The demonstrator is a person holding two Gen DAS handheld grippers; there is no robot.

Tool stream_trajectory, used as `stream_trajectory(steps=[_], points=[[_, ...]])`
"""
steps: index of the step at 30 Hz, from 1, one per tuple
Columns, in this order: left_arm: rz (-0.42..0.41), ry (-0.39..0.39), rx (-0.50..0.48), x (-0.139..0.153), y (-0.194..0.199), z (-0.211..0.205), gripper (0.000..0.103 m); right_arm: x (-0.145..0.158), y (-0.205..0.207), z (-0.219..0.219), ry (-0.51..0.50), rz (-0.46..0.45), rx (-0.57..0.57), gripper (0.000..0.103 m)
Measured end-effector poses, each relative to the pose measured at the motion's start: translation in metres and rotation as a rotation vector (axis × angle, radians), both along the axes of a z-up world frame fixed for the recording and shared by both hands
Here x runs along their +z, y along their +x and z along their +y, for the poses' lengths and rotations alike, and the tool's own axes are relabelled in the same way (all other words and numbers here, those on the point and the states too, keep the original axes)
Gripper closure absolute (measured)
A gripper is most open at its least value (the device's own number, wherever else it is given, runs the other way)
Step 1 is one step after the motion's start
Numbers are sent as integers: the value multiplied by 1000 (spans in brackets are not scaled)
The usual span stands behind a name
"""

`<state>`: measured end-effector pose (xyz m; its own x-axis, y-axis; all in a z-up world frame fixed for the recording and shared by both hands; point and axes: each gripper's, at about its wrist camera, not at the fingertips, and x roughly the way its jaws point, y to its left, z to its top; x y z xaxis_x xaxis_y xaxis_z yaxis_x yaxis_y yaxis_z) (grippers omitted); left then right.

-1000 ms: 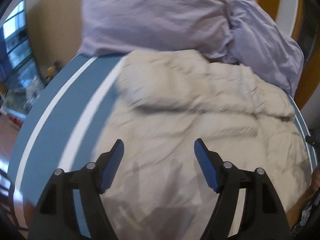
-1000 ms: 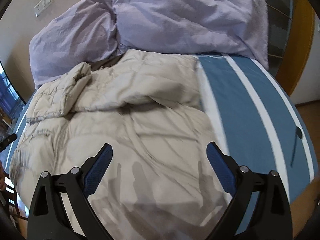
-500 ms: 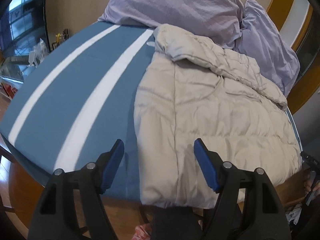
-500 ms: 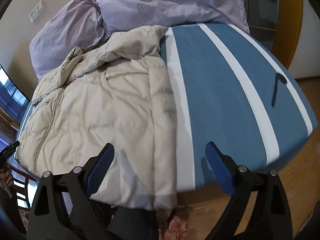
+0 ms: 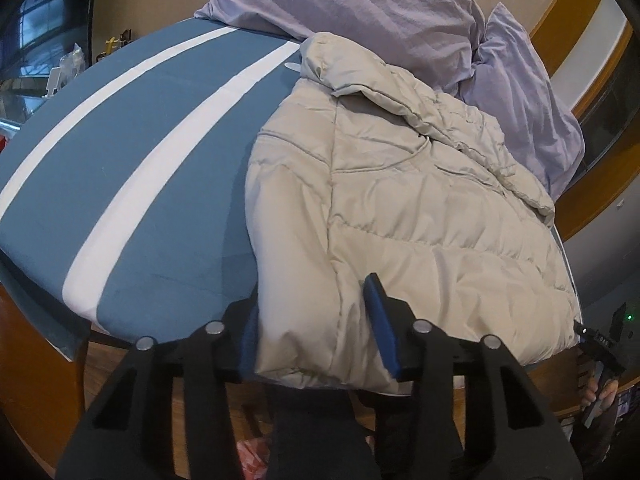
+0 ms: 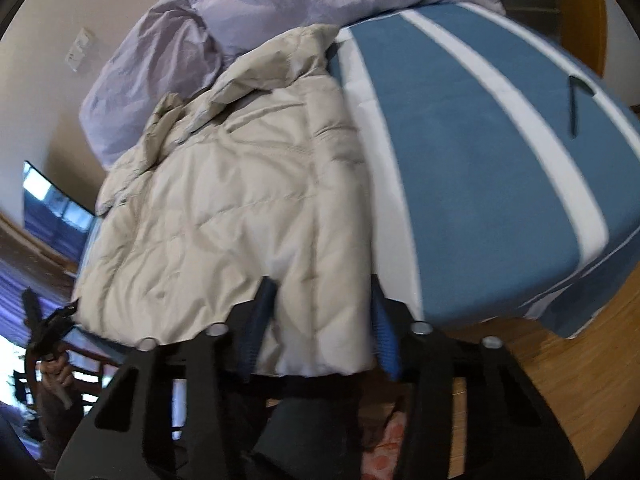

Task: Fold large clothes
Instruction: 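Grasp the jacket hem with both tools, then lift the hem with both tools and fold it up onto the collar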

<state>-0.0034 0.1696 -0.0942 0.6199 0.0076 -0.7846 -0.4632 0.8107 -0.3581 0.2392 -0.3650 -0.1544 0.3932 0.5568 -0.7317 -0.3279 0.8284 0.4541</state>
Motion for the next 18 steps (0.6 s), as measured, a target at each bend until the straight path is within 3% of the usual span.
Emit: stream_trajectory(steps=[7, 13, 18], points=[[-21, -20, 23, 3, -3, -3, 73, 9, -7, -4, 61, -52, 3, 89], [-52, -4, 42, 19, -3, -6, 85, 44, -10, -3, 78, -181, -22, 91], [-93, 74, 28, 49, 5, -10, 89, 79, -5, 11, 56, -283, -39, 91]])
